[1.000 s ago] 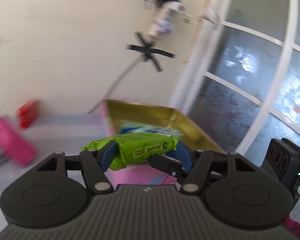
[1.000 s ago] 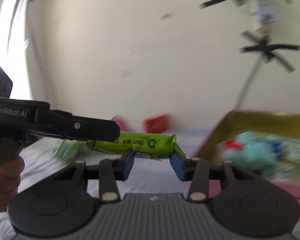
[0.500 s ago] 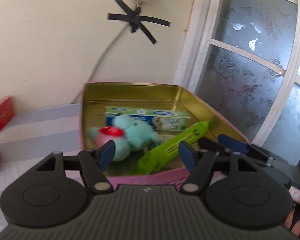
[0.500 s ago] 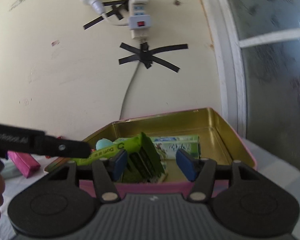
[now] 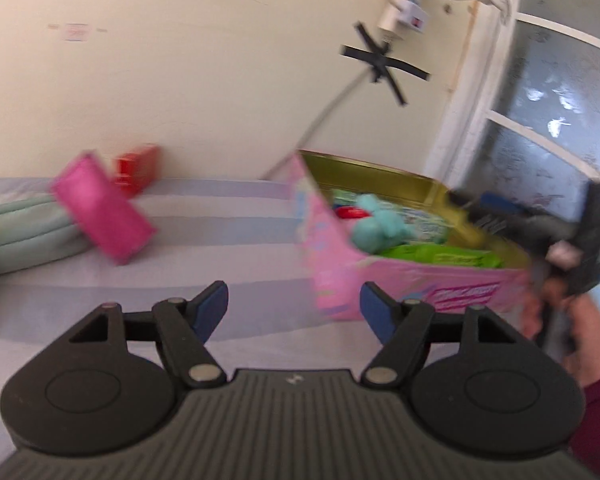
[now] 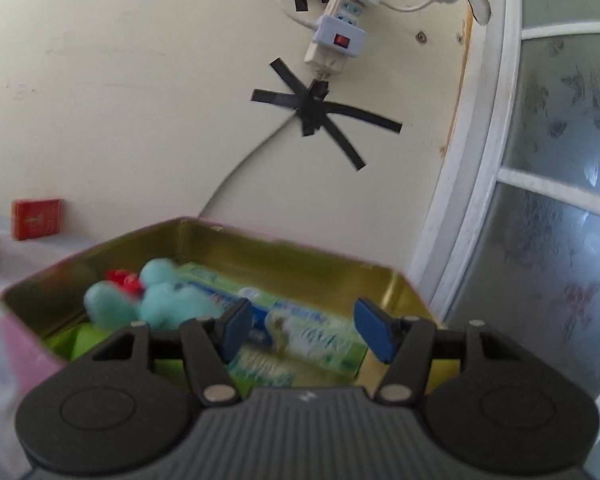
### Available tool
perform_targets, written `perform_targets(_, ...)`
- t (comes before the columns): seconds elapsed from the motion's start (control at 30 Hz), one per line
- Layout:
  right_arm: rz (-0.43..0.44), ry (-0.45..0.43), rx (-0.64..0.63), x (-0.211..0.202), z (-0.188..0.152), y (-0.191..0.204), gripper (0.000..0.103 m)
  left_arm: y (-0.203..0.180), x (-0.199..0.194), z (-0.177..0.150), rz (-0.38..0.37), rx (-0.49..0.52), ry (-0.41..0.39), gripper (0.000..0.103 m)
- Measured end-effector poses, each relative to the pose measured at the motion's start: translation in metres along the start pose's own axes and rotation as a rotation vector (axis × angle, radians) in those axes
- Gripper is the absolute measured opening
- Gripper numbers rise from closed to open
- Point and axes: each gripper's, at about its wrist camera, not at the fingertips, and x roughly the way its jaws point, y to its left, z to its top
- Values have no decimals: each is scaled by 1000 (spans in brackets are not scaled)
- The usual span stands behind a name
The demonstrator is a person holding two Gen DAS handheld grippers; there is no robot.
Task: Organize objects
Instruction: 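Move the left gripper to the green medicine box and grasp it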
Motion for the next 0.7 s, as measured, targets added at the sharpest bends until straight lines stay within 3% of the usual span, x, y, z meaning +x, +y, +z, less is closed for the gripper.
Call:
perform_targets(0.1,84,-55,90,-21,7,-1,68,26,-11,-13,35,-38,22,75)
perform_targets(0.27,267,-67,131,-51,-5,26,70,66,-28,-38,119,-75,51,75)
perform_targets(0.43,449,-17,81,-61,-7,80,70,108,-51,-52,241,-105,53,75)
perform_targets(0.57,546,34,-1,-60,-9,132,71,137,-67,-53,374,-95,39,75)
perform_targets(0.7,663,126,-23,-53,-10,179,71,172,-90,-53,410,-151,-6,75)
